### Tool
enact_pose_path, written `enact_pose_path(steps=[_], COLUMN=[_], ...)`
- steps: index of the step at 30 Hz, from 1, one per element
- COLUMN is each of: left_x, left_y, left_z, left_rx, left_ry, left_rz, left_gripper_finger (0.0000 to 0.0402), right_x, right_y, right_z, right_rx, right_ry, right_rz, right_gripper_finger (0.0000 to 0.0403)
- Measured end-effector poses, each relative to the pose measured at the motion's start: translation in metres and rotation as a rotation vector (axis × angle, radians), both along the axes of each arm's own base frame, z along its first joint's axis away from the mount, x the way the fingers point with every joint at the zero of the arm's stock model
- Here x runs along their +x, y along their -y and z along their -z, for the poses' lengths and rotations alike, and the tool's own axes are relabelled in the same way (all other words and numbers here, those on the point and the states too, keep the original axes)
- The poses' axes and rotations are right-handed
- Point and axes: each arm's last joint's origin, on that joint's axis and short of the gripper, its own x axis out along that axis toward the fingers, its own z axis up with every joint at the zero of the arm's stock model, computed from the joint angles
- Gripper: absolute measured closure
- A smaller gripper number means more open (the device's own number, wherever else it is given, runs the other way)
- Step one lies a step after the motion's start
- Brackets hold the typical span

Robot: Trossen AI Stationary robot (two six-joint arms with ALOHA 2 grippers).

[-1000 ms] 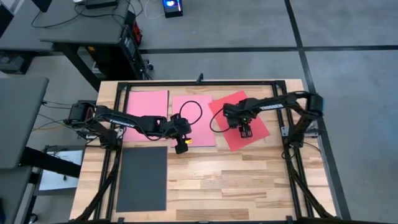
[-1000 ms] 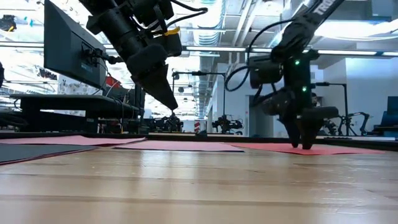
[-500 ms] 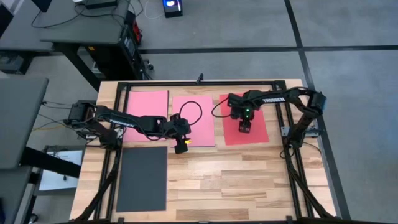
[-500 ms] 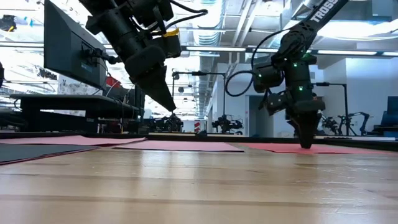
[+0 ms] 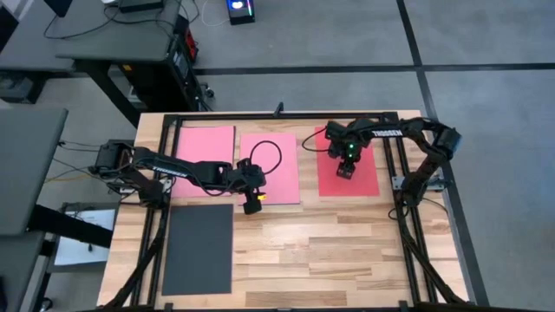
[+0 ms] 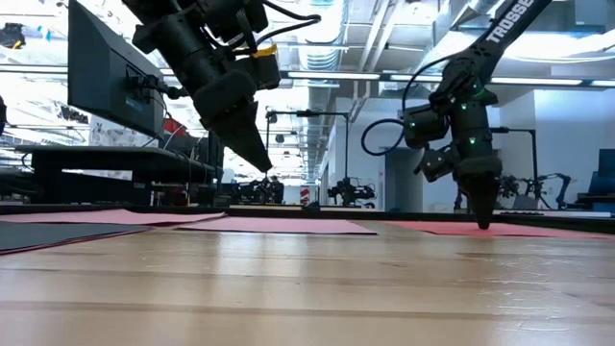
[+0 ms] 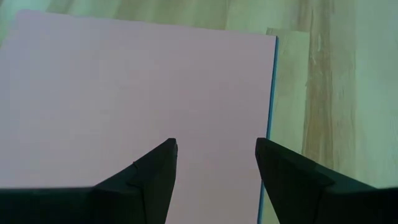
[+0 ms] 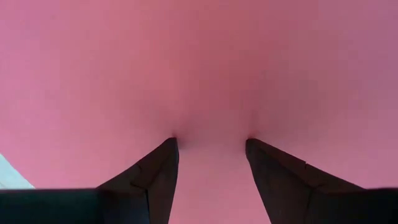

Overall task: Organize paper
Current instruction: Move the red paper to the top right of the table, then move the pink paper to the bottom right of the table

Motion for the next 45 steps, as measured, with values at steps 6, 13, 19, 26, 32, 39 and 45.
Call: enact_pose_path(steps=[6, 13, 19, 26, 32, 39, 45], left_x=[0.000, 0.000, 0.000, 0.000, 0.000, 0.004, 0.000], left_y=[0.000, 0.000, 0.000, 0.000, 0.000, 0.001, -0.007], left_z=[0.000, 0.000, 0.000, 0.000, 0.000, -0.003, 0.000], left_rx=[0.000, 0.000, -0.002, -0.003, -0.002, -0.035, -0.052], left_ry=[0.000, 0.000, 0.001, 0.002, 0.002, 0.052, 0.004], left_rz=[0.000, 0.000, -0.003, -0.003, -0.003, 0.006, -0.028], left_gripper_finger=[0.0201, 0.0201, 0.0201, 0.0201, 0.0201, 0.0201, 0.0201], right_x=[-0.005, -0.007, -0.011, -0.016, -0.013, 0.024, 0.064], right_y=[0.007, 0.008, 0.005, 0.000, -0.012, -0.047, -0.080], right_z=[0.000, -0.003, -0.021, -0.047, -0.065, -0.074, -0.065], right_rx=[-0.008, -0.016, -0.063, -0.131, -0.176, -0.223, -0.083], right_ry=[0.001, 0.006, 0.053, 0.138, 0.218, 0.409, 0.612], right_rz=[0.019, 0.009, 0.009, 0.010, 0.027, -0.058, -0.145], right_gripper_finger=[0.0216, 0.0216, 0.0216, 0.0216, 0.0216, 0.0216, 0.0216])
